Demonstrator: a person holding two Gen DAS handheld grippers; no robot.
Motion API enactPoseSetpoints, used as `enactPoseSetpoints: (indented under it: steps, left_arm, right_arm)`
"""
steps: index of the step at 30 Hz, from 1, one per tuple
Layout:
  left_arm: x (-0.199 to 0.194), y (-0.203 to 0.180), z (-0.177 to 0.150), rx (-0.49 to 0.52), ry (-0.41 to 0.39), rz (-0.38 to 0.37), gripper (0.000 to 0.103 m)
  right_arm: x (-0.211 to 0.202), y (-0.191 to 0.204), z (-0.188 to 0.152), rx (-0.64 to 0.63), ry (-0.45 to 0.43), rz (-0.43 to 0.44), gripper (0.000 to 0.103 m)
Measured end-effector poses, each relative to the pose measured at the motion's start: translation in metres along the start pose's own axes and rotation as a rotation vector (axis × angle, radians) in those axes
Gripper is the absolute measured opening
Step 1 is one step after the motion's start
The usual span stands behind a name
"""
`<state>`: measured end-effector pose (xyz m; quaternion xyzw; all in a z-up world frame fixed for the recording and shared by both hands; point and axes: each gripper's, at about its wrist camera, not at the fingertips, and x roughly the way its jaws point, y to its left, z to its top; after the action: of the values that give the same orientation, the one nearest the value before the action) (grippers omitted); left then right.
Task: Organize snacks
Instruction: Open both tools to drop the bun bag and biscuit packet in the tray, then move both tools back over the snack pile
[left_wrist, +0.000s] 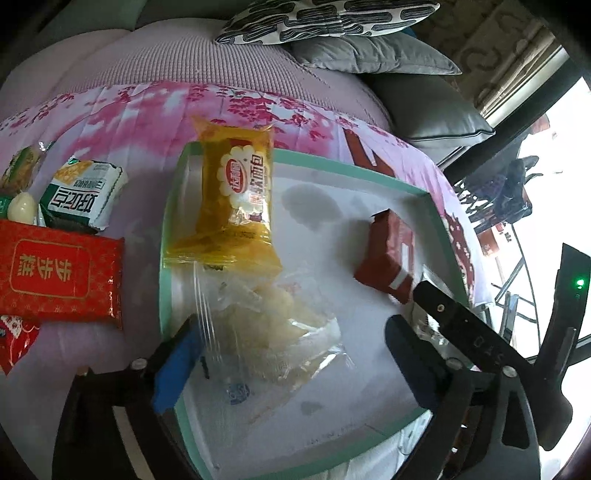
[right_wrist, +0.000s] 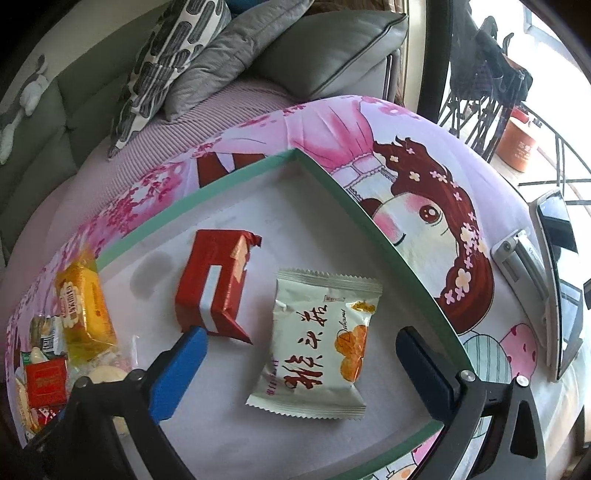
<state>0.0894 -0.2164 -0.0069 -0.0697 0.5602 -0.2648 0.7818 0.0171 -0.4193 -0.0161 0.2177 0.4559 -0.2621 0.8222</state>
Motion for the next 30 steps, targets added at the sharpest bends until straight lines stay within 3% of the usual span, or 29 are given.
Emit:
enactPoseSetpoints:
  steps: [7, 10, 13, 19, 30]
  left_arm:
    - [-0.025, 0.000, 0.002, -0.005, -0.054, 0.035, 0.103]
    - [-0.040, 0.006, 0.003, -0.019, -0.099, 0.084, 0.103]
    - [-0.060, 0.021, 0.004, -0.052, -0.148, 0.169, 0.103]
    - [-0.087, 0.066, 0.001, -0.159, -0.188, 0.452, 0.103]
    - [-0.123, 0.150, -0.011, -0.321, -0.183, 0.643, 0.103]
  right_arm:
    - [-0.012, 0.004, 0.002, -0.005, -0.028, 0.010, 0.103]
    - [-0.016, 0.007, 0.001, -0.017, -0.034, 0.017, 0.103]
    - [-0.018, 0.010, 0.000, -0.027, -0.037, 0.021, 0.103]
    - [-0.020, 0.019, -0.003, -0.045, -0.029, 0.028, 0.103]
    - [-0.032, 0.056, -0.013, -0.140, -0.040, 0.066, 0.103]
